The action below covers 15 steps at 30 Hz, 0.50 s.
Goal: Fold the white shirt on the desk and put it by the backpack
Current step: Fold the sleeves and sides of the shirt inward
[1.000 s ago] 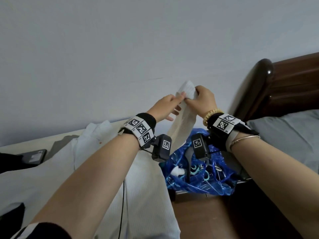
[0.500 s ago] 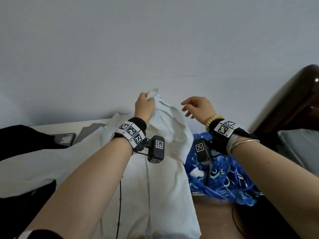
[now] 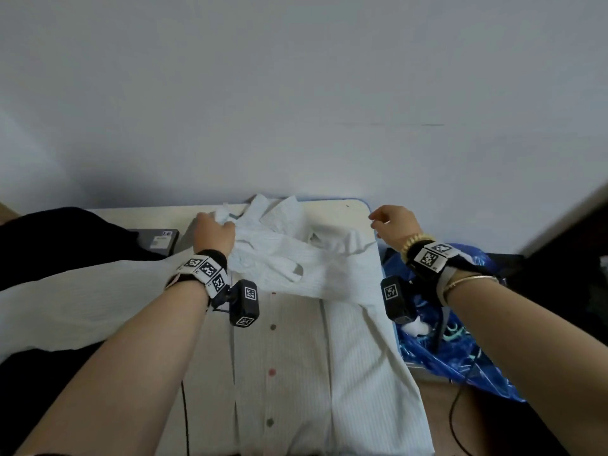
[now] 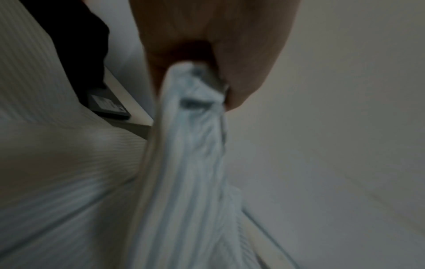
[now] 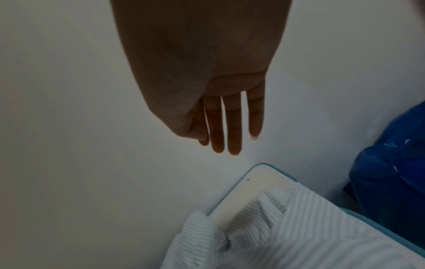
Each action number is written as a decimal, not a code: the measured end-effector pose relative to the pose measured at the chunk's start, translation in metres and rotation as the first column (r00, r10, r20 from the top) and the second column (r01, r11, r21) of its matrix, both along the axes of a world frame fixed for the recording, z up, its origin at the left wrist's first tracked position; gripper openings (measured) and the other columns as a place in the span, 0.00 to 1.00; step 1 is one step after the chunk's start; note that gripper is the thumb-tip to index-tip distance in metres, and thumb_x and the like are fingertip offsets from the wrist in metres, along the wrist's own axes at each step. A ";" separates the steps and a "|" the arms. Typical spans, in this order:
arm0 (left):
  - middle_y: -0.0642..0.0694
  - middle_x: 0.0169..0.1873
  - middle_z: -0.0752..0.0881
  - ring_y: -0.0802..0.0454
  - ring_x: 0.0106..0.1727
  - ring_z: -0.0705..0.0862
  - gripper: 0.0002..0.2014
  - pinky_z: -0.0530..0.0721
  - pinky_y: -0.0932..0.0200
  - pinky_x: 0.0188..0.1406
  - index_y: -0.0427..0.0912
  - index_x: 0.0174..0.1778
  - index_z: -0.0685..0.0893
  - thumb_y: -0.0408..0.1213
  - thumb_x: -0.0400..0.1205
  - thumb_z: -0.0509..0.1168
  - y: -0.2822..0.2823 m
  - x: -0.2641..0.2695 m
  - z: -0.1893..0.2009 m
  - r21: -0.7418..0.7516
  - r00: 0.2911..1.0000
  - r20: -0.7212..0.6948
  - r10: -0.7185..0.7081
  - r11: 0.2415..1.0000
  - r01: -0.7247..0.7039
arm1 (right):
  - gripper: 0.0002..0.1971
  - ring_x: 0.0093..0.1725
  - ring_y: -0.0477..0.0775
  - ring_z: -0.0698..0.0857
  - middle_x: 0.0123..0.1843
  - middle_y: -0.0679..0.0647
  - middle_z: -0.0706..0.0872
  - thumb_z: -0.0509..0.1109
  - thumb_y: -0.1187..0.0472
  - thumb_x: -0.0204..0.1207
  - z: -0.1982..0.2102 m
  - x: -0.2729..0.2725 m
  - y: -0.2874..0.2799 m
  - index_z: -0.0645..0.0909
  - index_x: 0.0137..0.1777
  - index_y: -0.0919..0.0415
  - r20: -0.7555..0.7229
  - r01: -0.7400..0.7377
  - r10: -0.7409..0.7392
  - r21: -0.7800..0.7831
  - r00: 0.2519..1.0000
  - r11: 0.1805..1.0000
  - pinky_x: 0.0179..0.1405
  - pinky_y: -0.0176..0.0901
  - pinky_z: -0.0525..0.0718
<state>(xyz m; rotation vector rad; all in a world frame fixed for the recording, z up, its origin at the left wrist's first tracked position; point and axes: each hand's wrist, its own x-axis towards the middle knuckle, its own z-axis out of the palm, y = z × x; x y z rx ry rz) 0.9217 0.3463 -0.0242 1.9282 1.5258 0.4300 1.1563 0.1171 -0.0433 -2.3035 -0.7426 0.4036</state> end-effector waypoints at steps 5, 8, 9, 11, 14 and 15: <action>0.32 0.78 0.62 0.34 0.78 0.62 0.37 0.63 0.43 0.78 0.32 0.79 0.57 0.43 0.79 0.65 0.028 -0.013 -0.062 -0.166 0.881 -0.464 -0.094 0.986 0.018 | 0.13 0.61 0.62 0.83 0.60 0.61 0.86 0.67 0.64 0.75 -0.038 0.001 0.000 0.83 0.59 0.65 -0.047 -0.011 0.000 -0.237 0.999 0.972 0.61 0.46 0.78; 0.32 0.73 0.69 0.33 0.74 0.67 0.28 0.67 0.39 0.74 0.36 0.73 0.68 0.43 0.78 0.62 0.033 -0.007 -0.089 -0.219 0.780 -0.570 -0.258 0.963 0.159 | 0.14 0.60 0.63 0.83 0.60 0.62 0.86 0.65 0.67 0.75 -0.060 0.003 0.003 0.82 0.59 0.65 -0.057 -0.012 -0.004 -0.265 0.998 0.964 0.61 0.46 0.79; 0.33 0.72 0.70 0.33 0.73 0.68 0.26 0.68 0.40 0.73 0.37 0.71 0.70 0.42 0.78 0.61 0.034 -0.004 -0.096 -0.230 0.762 -0.574 -0.300 0.952 0.202 | 0.14 0.60 0.63 0.83 0.60 0.62 0.86 0.65 0.67 0.75 -0.065 0.003 0.005 0.82 0.60 0.65 -0.053 -0.022 0.008 -0.275 0.999 0.961 0.60 0.45 0.79; 0.35 0.71 0.71 0.34 0.72 0.69 0.23 0.71 0.41 0.71 0.40 0.72 0.71 0.37 0.79 0.59 0.034 0.000 -0.106 -0.235 0.760 -0.542 -0.359 0.933 0.273 | 0.15 0.59 0.63 0.83 0.63 0.62 0.84 0.64 0.67 0.77 -0.078 0.004 0.010 0.81 0.62 0.63 -0.051 -0.052 0.039 -0.281 0.998 0.958 0.59 0.46 0.80; 0.40 0.76 0.68 0.37 0.75 0.65 0.25 0.69 0.42 0.72 0.45 0.76 0.67 0.34 0.81 0.57 0.037 0.004 -0.123 -0.132 0.775 -0.503 -0.382 0.920 0.368 | 0.17 0.58 0.65 0.85 0.68 0.60 0.81 0.61 0.66 0.79 -0.093 0.007 0.022 0.78 0.67 0.57 -0.053 -0.099 0.086 -0.323 0.995 0.941 0.59 0.51 0.83; 0.41 0.77 0.67 0.38 0.76 0.64 0.25 0.67 0.42 0.73 0.45 0.77 0.66 0.36 0.82 0.57 0.039 0.004 -0.128 -0.096 0.759 -0.529 -0.379 0.915 0.391 | 0.18 0.59 0.65 0.85 0.70 0.60 0.79 0.60 0.65 0.80 -0.095 0.007 0.026 0.77 0.68 0.56 -0.068 -0.127 0.110 -0.357 0.992 0.926 0.60 0.51 0.82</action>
